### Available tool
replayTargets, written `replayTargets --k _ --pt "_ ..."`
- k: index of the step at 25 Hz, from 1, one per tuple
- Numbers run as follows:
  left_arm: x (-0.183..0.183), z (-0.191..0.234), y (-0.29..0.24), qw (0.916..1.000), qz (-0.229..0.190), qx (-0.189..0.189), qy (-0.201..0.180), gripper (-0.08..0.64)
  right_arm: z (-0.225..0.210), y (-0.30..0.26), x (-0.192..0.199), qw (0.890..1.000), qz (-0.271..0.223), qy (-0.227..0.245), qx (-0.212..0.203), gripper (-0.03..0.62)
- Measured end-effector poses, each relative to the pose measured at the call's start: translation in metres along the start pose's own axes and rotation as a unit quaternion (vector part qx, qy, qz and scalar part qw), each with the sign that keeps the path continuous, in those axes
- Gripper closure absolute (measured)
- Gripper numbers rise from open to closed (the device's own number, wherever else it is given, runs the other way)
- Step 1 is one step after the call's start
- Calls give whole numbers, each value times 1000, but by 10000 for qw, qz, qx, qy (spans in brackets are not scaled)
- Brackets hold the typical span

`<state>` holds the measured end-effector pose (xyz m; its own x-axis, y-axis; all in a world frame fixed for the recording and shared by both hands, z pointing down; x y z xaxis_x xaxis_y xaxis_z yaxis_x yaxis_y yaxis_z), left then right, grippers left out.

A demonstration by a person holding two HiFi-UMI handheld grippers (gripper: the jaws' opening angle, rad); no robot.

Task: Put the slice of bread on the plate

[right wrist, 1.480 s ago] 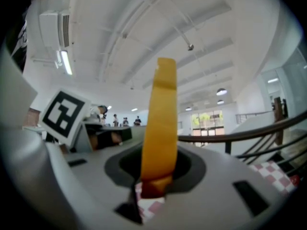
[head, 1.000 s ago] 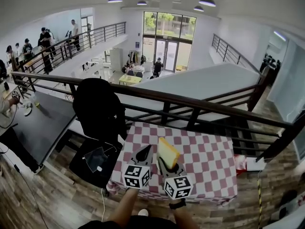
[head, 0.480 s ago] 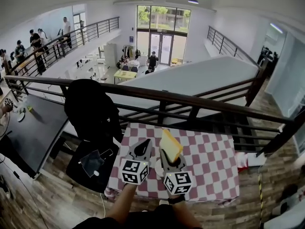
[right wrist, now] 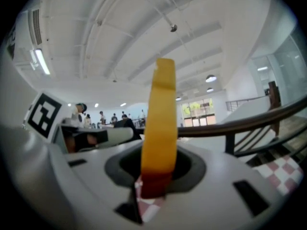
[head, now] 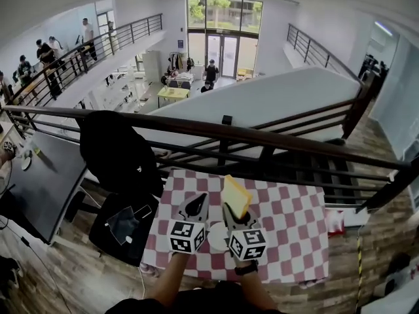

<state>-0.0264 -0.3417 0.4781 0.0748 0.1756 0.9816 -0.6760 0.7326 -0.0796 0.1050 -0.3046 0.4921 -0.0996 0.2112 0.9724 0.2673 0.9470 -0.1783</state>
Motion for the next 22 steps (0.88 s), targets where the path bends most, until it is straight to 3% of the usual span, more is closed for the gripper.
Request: replayTargets --k 11,22 --pt "69 13 -9 9952 738 -311 556 541 -18 -24 65 9934 1082 -300 -221 483" --pt "140 25 8 9815 1443 -659 1069 541 -24 -25 159 9714 2275 -604 -318 483"
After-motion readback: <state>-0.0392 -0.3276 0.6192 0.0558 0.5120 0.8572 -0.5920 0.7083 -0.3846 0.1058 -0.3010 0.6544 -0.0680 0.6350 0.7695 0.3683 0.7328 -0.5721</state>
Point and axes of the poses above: the fingertips, and each gripper's own axes: y backward along the fingers, z to its left, x out of its underside, the point moved 6 cm from there along y, backward along the fingers, and after that the axes turned 7 degrees about x, right-handed, at the moved point
